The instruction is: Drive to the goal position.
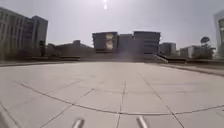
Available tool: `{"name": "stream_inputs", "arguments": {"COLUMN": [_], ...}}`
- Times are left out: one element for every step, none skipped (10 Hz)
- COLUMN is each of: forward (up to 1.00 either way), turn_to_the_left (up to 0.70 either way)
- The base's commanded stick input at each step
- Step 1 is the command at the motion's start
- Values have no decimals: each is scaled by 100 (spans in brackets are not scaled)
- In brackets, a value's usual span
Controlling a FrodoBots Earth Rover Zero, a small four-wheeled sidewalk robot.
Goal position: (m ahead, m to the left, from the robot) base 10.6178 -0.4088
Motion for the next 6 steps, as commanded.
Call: {"name": "stream_inputs", "arguments": {"forward": [70,70,70,70,70,70], "turn_to_the_left": [1,1,1,1,1,1]}}
